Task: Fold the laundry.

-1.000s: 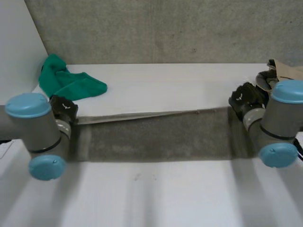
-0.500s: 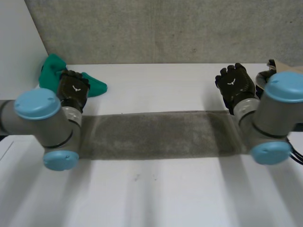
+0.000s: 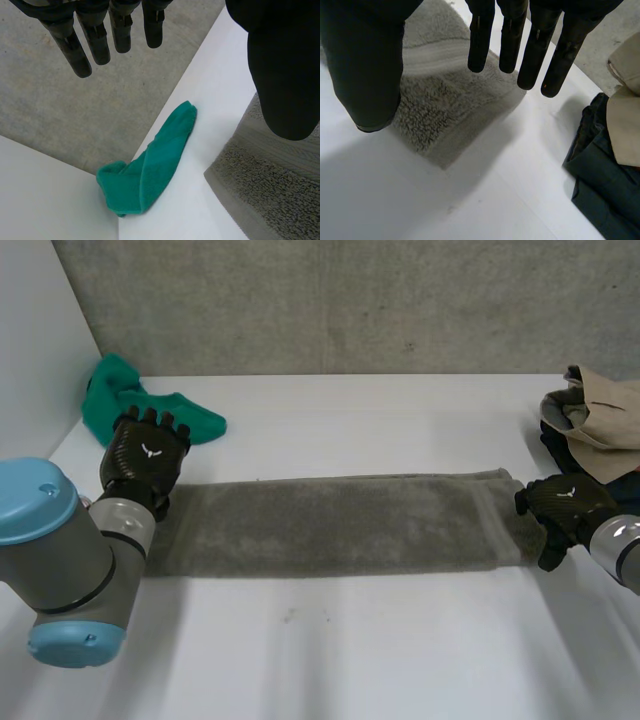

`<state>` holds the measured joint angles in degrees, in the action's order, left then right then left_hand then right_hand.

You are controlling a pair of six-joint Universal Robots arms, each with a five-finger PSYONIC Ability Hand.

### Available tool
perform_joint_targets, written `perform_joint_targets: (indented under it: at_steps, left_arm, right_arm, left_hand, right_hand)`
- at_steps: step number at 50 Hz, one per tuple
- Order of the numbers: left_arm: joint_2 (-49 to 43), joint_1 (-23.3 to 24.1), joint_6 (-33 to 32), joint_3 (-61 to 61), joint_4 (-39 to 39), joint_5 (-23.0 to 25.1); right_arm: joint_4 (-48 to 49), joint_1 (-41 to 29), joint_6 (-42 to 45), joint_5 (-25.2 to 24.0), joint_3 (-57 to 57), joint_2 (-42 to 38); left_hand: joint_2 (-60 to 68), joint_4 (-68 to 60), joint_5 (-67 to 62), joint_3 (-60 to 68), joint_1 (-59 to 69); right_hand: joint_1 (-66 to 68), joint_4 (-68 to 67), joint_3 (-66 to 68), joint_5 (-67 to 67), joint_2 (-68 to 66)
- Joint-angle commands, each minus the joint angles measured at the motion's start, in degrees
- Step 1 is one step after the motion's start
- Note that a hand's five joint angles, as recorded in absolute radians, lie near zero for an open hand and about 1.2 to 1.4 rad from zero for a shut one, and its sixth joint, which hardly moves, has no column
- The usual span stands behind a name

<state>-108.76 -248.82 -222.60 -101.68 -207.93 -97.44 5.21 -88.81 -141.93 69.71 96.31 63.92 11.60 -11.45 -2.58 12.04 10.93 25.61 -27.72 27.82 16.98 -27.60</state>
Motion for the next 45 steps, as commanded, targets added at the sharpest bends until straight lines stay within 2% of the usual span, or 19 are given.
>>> perform_joint_targets:
  at_steps: [1,3,5,7,8,14,18,21,26,30,33,34,37,38,41,42,44,45]
  left_arm:
    - [-0.5,0.0,-0.1,0.2,0.0,-0.1]
    - [-0.5,-0.1,-0.1,0.1,0.0,-0.1]
    - [-0.5,-0.1,-0.1,0.1,0.0,-0.1]
    - [-0.5,-0.2,-0.1,0.1,0.0,-0.1]
    - [-0.5,-0.2,-0.1,0.1,0.0,-0.1]
    - [-0.3,0.1,-0.1,0.0,0.1,-0.5]
    - [0.3,0.1,-0.1,-0.3,0.1,-0.4]
    - [0.7,0.0,-0.1,-0.2,0.2,-0.5]
    - [1.4,-0.7,-0.1,-0.6,0.2,-0.6]
    - [2.1,-1.5,-0.1,-1.5,0.2,-0.4]
    - [2.8,-2.4,0.0,-1.7,0.2,-0.4]
    - [3.2,-2.7,0.0,-1.9,0.2,-0.4]
    - [4.0,-2.9,0.1,-1.9,0.3,-0.4]
    - [4.6,-3.0,0.1,-1.9,0.2,-0.4]
    - [5.7,-3.3,0.2,-2.0,0.3,-0.4]
    - [6.3,-3.5,0.4,-2.0,0.3,-0.4]
    - [6.8,-3.6,0.9,-2.0,0.3,-0.4]
    - [7.1,-3.6,1.0,-2.0,0.4,-0.4]
  right_arm:
    - [1.7,-0.4,0.4,0.4,-1.1,-4.2]
    - [1.8,-0.4,1.0,0.4,-1.2,-4.7]
    - [1.9,-0.4,1.9,0.3,-1.4,-5.1]
    - [1.8,-0.4,2.4,0.2,-1.6,-5.3]
    - [2.0,-0.2,2.5,0.5,-1.9,-5.4]
    - [3.8,1.4,2.5,2.5,-0.9,-4.4]
    - [3.4,5.2,3.0,2.7,0.9,-1.5]
    - [3.1,10.1,6.0,3.0,2.2,0.9]
    - [0.3,17.7,16.4,4.6,1.8,1.9]
    - [-0.6,18.6,20.5,7.7,0.0,2.7]
    - [-0.5,14.5,18.3,8.3,-1.2,5.4]
    - [-0.2,10.5,15.2,8.4,-2.4,7.2]
    - [-0.4,5.2,9.8,8.3,-4.2,9.4]
    - [-0.1,1.1,7.1,8.2,-5.2,10.3]
    - [0.4,-6.2,4.5,8.2,-6.4,11.1]
    - [1.6,-12.6,3.7,8.2,-8.1,10.8]
    - [3.3,-19.3,3.8,8.2,-9.6,9.8]
    - [5.6,-25.7,4.0,8.1,-11.0,7.7]
  left_hand:
    - [-1.2,1.1,2.2,-1.7,-0.5]
    - [-1.2,1.1,2.2,-1.7,-0.5]
    - [-1.2,1.1,2.2,-1.7,-0.5]
    - [-1.2,1.1,2.2,-1.7,-0.5]
    - [-1.2,1.1,2.2,-1.7,-0.5]
    - [-1.2,1.1,2.2,-1.7,-0.5]
    - [-1.2,1.1,2.2,-1.7,-0.5]
    - [-1.2,1.1,2.2,-1.7,-0.5]
    - [-1.4,1.2,2.4,-1.8,-0.7]
    - [-1.4,1.2,2.4,-1.8,-0.7]
    - [-1.4,1.2,2.4,-1.8,-0.7]
    - [-1.4,1.2,2.4,-1.8,-0.7]
    - [-1.4,1.2,2.4,-1.8,-0.7]
    - [-1.4,1.2,2.4,-1.8,-0.7]
    - [-1.4,1.2,2.4,-1.8,-0.7]
    - [-1.4,1.2,2.4,-1.8,-0.7]
    - [-1.4,1.2,2.4,-1.8,-0.7]
    - [-1.4,1.2,2.4,-1.8,-0.7]
  right_hand:
    - [7.7,-5.6,5.5,6.3,-5.7]
    - [8.0,-5.9,5.8,6.7,-6.0]
    - [17.6,-15.4,15.3,16.2,-15.6]
    - [33.0,-30.9,30.8,31.6,-31.0]
    - [54.2,-52.1,52.0,52.8,-52.2]
    - [54.4,-52.3,52.2,53.0,-52.4]
    - [54.4,-52.3,52.2,53.0,-52.4]
    - [54.4,-52.3,52.2,53.0,-52.4]
    - [54.4,-52.3,52.2,53.0,-52.4]
    - [54.4,-52.3,52.2,53.0,-52.4]
    - [54.4,-52.3,52.2,53.0,-52.4]
    - [54.4,-52.3,52.2,53.0,-52.4]
    - [54.4,-52.3,52.2,53.0,-52.4]
    - [54.4,-52.3,52.2,53.0,-52.4]
    - [54.4,-52.3,52.2,53.0,-52.4]
    - [54.4,-52.3,52.2,53.0,-52.4]
    - [54.4,-52.3,52.2,53.0,-52.4]
    - [54.4,-52.3,52.2,53.0,-52.4]
